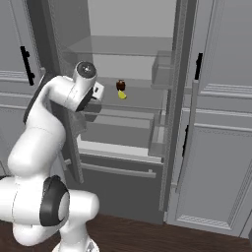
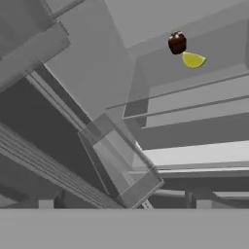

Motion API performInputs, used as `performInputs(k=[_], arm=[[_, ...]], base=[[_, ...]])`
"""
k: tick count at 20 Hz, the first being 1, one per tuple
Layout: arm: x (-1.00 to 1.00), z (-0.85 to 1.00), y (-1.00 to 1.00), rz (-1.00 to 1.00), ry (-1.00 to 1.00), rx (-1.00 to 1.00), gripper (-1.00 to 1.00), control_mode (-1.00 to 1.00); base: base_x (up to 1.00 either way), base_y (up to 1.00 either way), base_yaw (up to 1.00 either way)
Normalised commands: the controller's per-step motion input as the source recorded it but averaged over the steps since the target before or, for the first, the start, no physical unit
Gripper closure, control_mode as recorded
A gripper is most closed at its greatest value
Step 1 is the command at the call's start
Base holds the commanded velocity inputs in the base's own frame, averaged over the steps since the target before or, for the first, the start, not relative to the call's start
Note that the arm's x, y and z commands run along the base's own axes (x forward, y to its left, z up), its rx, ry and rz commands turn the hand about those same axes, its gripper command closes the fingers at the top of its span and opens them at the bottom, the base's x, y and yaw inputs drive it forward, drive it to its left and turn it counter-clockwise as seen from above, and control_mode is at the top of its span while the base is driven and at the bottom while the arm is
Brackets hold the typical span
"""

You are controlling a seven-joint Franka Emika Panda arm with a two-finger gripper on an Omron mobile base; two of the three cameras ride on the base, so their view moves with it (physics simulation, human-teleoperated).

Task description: Grab a lemon wedge from the fridge and one ice cube from the ice bowl, and put them in the glass of lemonade.

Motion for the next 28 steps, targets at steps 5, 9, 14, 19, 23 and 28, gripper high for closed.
performInputs(k=[5, 9, 14, 19, 23, 28], arm=[[0.63, -0.25, 0.03, 0.01, 0.21, 0.01, -1.0, -1.0], [0.31, -0.23, 0.1, 0.01, 0.01, 0.15, -1.0, -1.0], [0.3, -0.39, 0.01, 0.03, 0.01, 0.19, -1.0, -1.0], [0.18, -0.46, 0.0, 0.09, 0.04, 0.23, -1.0, -1.0], [0.08, -0.23, 0.04, 0.14, 0.04, 0.24, -1.0, -1.0], [0.0, 0.0, 0.31, 0.1, 0.1, 0.13, -1.0, -1.0]], base=[[0.0, 0.0, 0.0], [0.0, 0.0, 0.0], [0.0, 0.0, 0.0], [0.0, 0.0, 0.0], [0.0, 0.0, 0.0], [0.0, 0.0, 0.0]])
